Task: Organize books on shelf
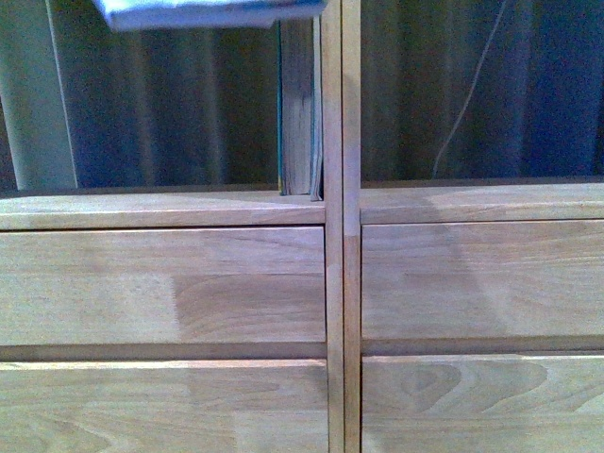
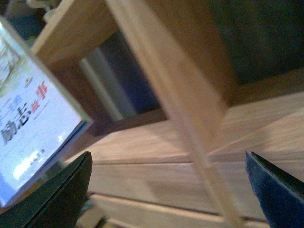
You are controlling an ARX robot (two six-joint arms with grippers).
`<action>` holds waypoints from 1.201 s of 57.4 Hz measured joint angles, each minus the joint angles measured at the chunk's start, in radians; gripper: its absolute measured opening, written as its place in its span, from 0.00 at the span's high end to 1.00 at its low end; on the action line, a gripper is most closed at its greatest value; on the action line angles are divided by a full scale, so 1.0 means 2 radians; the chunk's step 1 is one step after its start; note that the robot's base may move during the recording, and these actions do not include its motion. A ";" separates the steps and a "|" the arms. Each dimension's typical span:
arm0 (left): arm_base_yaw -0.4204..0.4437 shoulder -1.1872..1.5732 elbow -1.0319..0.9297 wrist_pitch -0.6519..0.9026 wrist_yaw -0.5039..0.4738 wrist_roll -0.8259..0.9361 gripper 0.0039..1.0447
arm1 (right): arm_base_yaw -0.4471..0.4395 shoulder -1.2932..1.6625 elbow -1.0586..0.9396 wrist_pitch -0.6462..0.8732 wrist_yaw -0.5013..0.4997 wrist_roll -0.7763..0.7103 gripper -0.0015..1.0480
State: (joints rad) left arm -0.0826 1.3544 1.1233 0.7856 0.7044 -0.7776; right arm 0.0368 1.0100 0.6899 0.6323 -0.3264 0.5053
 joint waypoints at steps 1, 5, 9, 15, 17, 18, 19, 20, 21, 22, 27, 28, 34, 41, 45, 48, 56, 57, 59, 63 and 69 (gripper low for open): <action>0.004 0.001 0.001 -0.010 -0.004 0.015 0.94 | -0.003 -0.002 0.000 0.000 0.001 -0.005 0.07; 0.012 0.010 0.010 -0.052 -0.032 0.095 0.94 | -0.015 -0.011 0.000 0.000 0.003 -0.032 0.07; 0.012 0.021 0.020 -0.066 -0.061 0.167 0.94 | -0.014 -0.021 0.011 -0.056 0.050 -0.071 0.12; 0.012 0.048 0.040 -0.072 -0.101 0.266 0.94 | -0.016 -0.054 0.000 -0.176 0.148 -0.165 0.26; 0.012 0.055 0.046 -0.072 -0.111 0.287 0.94 | -0.018 -0.061 -0.011 -0.183 0.157 -0.176 0.29; 0.014 0.062 0.052 -0.072 -0.123 0.306 0.94 | -0.019 -0.068 -0.023 -0.184 0.160 -0.191 0.32; 0.014 0.066 0.055 -0.071 -0.129 0.311 0.94 | -0.019 -0.071 -0.030 -0.184 0.162 -0.196 0.34; 0.014 0.073 0.061 -0.068 -0.142 0.331 0.94 | -0.019 -0.077 -0.042 -0.182 0.163 -0.204 0.37; 0.014 0.077 0.064 -0.068 -0.145 0.340 0.94 | -0.019 -0.080 -0.048 -0.180 0.163 -0.206 0.39; 0.014 0.082 0.067 -0.066 -0.151 0.350 0.94 | -0.019 -0.084 -0.060 -0.177 0.163 -0.215 0.42; 0.013 0.110 0.091 -0.064 -0.173 0.410 0.94 | -0.019 -0.100 -0.098 -0.163 0.163 -0.230 0.53; 0.012 0.118 0.098 -0.064 -0.181 0.424 0.94 | -0.019 -0.103 -0.103 -0.161 0.163 -0.231 0.55; 0.009 0.158 0.132 -0.066 -0.213 0.490 0.94 | -0.018 -0.129 -0.145 -0.143 0.162 -0.241 0.72; 0.007 0.211 0.173 -0.057 -0.232 0.549 0.94 | -0.018 -0.155 -0.184 -0.130 0.163 -0.244 0.90; 0.006 0.231 0.191 -0.056 -0.236 0.562 0.94 | -0.018 -0.167 -0.203 -0.126 0.163 -0.249 0.97; 0.003 0.259 0.218 -0.060 -0.244 0.566 0.94 | -0.018 -0.178 -0.218 -0.123 0.162 -0.249 0.97; -0.004 0.304 0.267 -0.067 -0.250 0.565 0.94 | -0.018 -0.206 -0.249 -0.121 0.162 -0.249 0.97; -0.005 0.307 0.271 -0.068 -0.251 0.565 0.94 | -0.018 -0.208 -0.251 -0.121 0.162 -0.249 0.97; -0.008 0.319 0.287 -0.070 -0.254 0.564 0.94 | -0.018 -0.219 -0.260 -0.121 0.162 -0.249 0.97; -0.013 0.340 0.319 -0.078 -0.264 0.558 0.94 | -0.018 -0.230 -0.270 -0.121 0.162 -0.249 0.97; -0.022 0.370 0.368 -0.096 -0.280 0.553 0.94 | -0.018 -0.248 -0.282 -0.125 0.162 -0.249 0.97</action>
State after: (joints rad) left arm -0.1257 2.0945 1.8591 0.5938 0.1448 0.3279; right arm 0.0006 0.5137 0.1268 0.3820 -0.0025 0.0067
